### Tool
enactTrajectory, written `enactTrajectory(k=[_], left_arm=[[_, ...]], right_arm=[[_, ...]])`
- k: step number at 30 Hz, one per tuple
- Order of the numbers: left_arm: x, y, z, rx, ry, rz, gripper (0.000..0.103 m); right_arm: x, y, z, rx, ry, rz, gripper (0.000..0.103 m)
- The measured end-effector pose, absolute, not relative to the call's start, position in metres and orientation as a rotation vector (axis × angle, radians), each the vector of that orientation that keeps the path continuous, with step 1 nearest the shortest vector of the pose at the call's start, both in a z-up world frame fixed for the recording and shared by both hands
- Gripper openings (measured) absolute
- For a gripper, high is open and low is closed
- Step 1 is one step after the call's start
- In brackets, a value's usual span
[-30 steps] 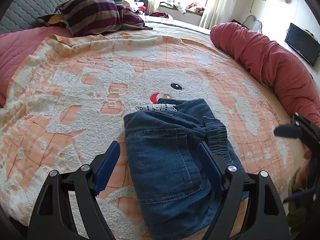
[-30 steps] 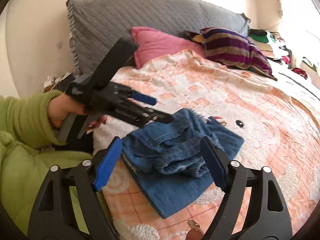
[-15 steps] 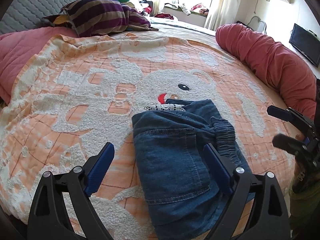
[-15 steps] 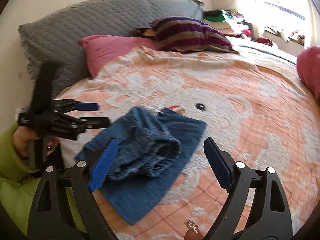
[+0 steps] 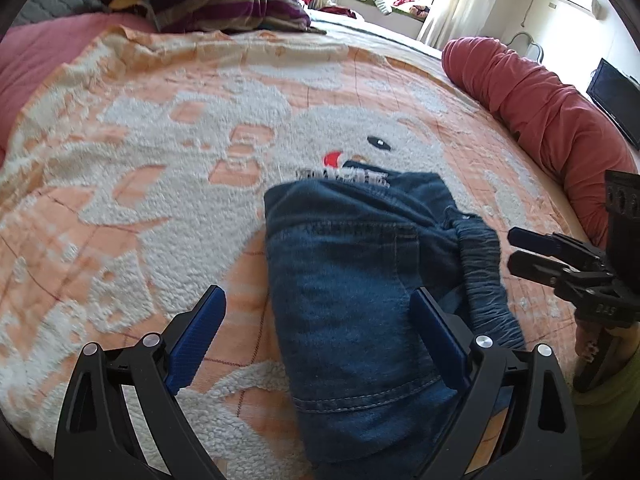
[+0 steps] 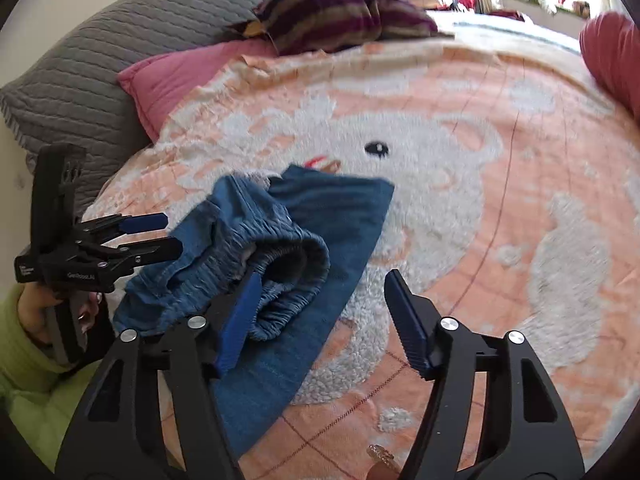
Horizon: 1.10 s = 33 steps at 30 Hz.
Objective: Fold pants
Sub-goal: 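Grasp the bundle with both tools and fold it over once more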
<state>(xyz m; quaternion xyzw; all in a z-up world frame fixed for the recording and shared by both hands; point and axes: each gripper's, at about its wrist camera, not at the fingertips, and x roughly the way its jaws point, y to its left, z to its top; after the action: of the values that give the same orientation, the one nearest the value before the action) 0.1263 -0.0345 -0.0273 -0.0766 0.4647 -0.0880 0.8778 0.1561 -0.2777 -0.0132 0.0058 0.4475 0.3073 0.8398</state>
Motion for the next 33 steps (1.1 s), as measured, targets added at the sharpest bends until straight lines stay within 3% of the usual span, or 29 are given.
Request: enactTrajectory(k=[12, 21, 22, 23, 25, 28, 33], left_arm=[[0.139, -0.037, -0.052, -0.261, 1.042, -0.249, 0.086], [0.147, -0.047, -0.055, -0.295, 1.045, -0.263, 0.057], [0.147, -0.048, -0.053, -0.286, 1.042, -0.262, 0.054], [0.146, -0.05, -0.051, -0.273, 1.037, -0.261, 0.05], [0.144, -0.053, -0.046, -0.255, 1.025, -0.259, 0.044], [0.142, -0.048, -0.038, -0.269, 1.013, -0.259, 0.035], [0.147, -0.042, -0.024, -0.266, 0.979, -0.241, 0.033]], right_arm=[[0.178, -0.271, -0.047, 0.131, 1.076, 0.713, 0.056], [0.183, -0.259, -0.053, 0.117, 1.05, 0.739, 0.059], [0.184, -0.259, -0.053, 0.116, 1.046, 0.741, 0.055], [0.182, -0.257, -0.05, 0.111, 1.036, 0.764, 0.039], [0.177, -0.25, -0.044, 0.095, 1.004, 0.789, 0.023], [0.168, -0.243, -0.026, 0.04, 0.92, 0.794, 0.016], [0.171, -0.231, 0.0, -0.01, 0.838, 0.814, 0.014]])
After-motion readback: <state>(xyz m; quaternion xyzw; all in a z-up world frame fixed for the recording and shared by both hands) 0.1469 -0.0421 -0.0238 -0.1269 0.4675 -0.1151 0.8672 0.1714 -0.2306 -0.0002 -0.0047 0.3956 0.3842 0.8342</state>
